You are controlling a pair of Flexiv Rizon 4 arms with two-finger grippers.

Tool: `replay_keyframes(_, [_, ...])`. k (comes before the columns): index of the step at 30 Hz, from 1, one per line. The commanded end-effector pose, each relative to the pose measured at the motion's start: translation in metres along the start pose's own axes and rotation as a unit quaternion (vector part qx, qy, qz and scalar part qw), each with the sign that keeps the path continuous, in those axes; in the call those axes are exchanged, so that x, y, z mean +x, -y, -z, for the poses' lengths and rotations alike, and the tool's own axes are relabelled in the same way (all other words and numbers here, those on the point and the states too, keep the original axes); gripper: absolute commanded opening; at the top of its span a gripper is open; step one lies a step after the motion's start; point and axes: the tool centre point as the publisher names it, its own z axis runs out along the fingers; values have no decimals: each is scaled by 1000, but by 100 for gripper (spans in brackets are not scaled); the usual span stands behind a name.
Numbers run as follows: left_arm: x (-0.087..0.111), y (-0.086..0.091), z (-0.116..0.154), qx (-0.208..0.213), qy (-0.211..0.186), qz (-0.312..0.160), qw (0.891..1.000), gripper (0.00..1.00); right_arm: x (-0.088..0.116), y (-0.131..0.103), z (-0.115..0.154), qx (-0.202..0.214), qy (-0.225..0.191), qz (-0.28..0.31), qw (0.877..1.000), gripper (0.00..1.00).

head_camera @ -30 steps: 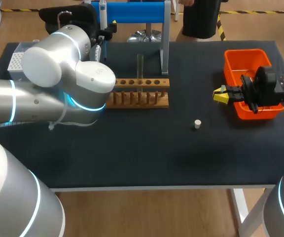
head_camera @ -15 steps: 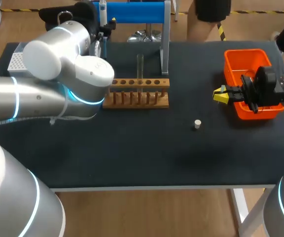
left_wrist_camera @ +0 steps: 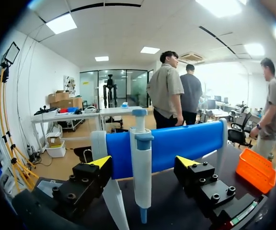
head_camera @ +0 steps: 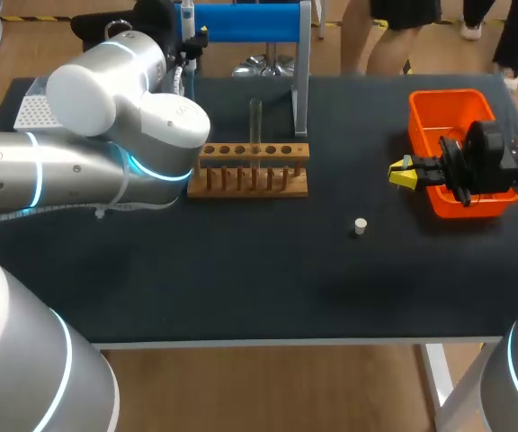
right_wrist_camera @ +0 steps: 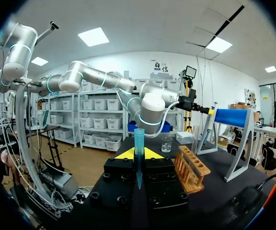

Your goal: Invert the test tube, pick up the pipette, mount the tip to pipette, aspirate from beaker and dispense into the tube, eject the tip, return the pipette, and cap with the stopper.

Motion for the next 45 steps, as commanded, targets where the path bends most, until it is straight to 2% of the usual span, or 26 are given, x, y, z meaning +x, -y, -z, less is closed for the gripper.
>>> replay_keyframes(1, [5, 0, -10, -2, 13, -1, 1000, 80, 1, -1, 0, 1, 2, 0, 1000, 0])
replay_keyframes(5, [6, -1, -12, -3, 25, 1, 1000, 82, 1, -1, 0, 1, 2, 0, 1000, 0])
replay_keyframes(8, [6, -1, -13, -2, 32, 3, 999, 93, 1, -1, 0, 1, 2, 0, 1000, 0])
replay_keyframes(10, [6, -1, -14, -2, 37, 3, 999, 91, 1, -1, 0, 1, 2, 0, 1000, 0])
replay_keyframes(14, [7, 0, -14, -2, 42, 5, 999, 85, 1, -1, 0, 1, 2, 0, 1000, 0])
replay_keyframes(20, [7, -1, -16, -5, 44, 4, 999, 72, 1, -1, 0, 1, 2, 0, 1000, 0])
replay_keyframes(22, [7, -1, -16, -6, 45, 5, 999, 64, 1, -1, 0, 1, 2, 0, 1000, 0])
replay_keyframes(24, [7, -1, -16, -6, 46, 5, 999, 61, 1, -1, 0, 1, 2, 0, 1000, 0])
replay_keyframes(28, [7, -1, -17, -6, 48, 7, 999, 60, 1, -1, 0, 1, 2, 0, 1000, 0])
replay_keyframes(35, [5, -1, -19, -2, 53, 8, 999, 52, 1, -1, 0, 1, 2, 0, 1000, 0])
replay_keyframes(45, [4, -2, -21, 10, 60, 10, 998, 49, 1, -1, 0, 1, 2, 0, 1000, 0])
